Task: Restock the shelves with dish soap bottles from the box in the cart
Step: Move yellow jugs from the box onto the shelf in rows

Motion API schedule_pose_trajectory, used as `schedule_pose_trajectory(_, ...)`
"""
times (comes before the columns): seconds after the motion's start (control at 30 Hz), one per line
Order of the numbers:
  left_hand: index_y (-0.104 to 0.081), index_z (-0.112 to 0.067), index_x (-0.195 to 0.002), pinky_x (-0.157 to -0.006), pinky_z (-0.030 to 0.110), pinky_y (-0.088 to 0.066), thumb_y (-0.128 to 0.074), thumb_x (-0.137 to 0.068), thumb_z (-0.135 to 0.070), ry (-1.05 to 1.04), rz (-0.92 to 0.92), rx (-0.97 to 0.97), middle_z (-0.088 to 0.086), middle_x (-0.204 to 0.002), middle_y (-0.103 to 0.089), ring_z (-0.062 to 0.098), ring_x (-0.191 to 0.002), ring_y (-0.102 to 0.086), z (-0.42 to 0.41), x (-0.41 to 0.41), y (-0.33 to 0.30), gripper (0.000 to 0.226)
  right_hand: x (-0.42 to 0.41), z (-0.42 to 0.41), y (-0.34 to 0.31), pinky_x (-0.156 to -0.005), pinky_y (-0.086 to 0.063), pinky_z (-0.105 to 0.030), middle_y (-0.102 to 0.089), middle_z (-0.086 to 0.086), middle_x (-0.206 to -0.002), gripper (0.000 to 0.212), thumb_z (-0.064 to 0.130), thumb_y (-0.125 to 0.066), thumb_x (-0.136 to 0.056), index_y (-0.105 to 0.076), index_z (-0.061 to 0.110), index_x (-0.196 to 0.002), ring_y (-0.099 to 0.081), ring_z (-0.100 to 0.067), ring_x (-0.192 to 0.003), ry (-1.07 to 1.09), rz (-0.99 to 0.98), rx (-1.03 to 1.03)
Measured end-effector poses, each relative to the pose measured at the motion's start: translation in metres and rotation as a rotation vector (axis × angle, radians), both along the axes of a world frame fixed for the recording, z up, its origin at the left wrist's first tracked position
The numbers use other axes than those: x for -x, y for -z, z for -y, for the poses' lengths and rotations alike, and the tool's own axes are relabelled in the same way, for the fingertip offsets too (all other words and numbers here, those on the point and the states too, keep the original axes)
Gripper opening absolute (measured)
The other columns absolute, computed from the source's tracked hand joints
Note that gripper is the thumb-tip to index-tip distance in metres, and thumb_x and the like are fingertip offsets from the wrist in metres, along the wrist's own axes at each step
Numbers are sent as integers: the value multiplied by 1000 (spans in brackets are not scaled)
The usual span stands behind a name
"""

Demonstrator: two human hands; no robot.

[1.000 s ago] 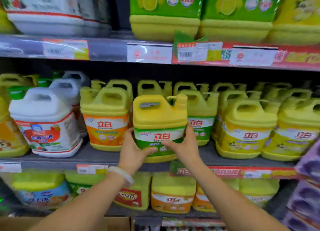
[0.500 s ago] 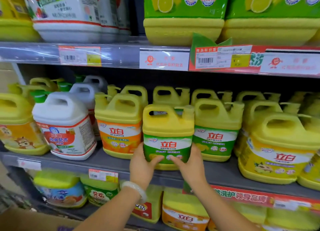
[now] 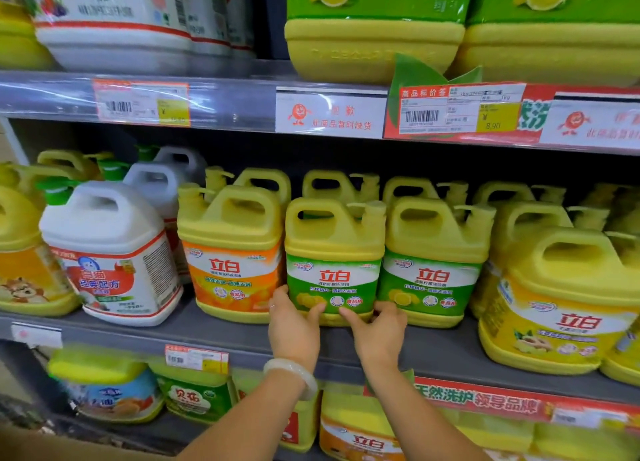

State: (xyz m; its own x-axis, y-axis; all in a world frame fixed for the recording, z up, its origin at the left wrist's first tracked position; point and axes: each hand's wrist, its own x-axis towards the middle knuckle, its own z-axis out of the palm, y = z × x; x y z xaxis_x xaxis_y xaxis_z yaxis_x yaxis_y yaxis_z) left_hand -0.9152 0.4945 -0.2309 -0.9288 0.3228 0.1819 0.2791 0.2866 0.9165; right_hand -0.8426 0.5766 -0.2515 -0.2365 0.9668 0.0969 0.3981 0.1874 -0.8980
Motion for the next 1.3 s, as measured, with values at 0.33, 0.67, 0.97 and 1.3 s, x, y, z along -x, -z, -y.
schedule_pose_trajectory(0.33, -43, -17, -135, -90, 37, -45, -72, -80, -17, -17, 6, 3, 6, -128, -57, 28, -116, -55, -16, 4, 7, 62, 13, -11, 8, -66, -43, -35, -62, -15, -103, 63, 53, -77, -65, -59, 3, -100, -61, -33, -92, 33, 54, 29)
schedule_pose_trajectory(0.67, -56, -14, -121, -96, 38, -48, -74, -79, -14, 182, 16, -84, -5, -115, -60, 18, -108, -57, 17, 2, 23, 46, 2, 2, 8, -72, -49, -34, -60, -11, -101, 43, 28, -79, -73, -57, 4, -103, -61, -24, -81, 6, -61, -80)
schedule_pose_trajectory(0.97, -63, -6, -100, -83, 21, -38, -68, -72, -15, 83, -329, 161, 6, -98, -61, 15, -94, -53, 178, 69, 82, 30, 53, 151, 14, -81, -47, -27, -48, 2, -97, 17, 12, -67, -83, -57, 13, -97, -58, -15, -87, -686, 57, -312)
schedule_pose_trajectory(1.3, -47, -8, -128, -100, 31, -36, -65, -84, -28, -55, 314, 937, 13, -132, -51, 30, -125, -47, 400, 157, 169, 52, 127, 306, 159, -104, -37, -30, -44, -6, -142, 63, 38, -63, -85, -36, 14, -138, -44, -23, -129, -1157, 827, 198)
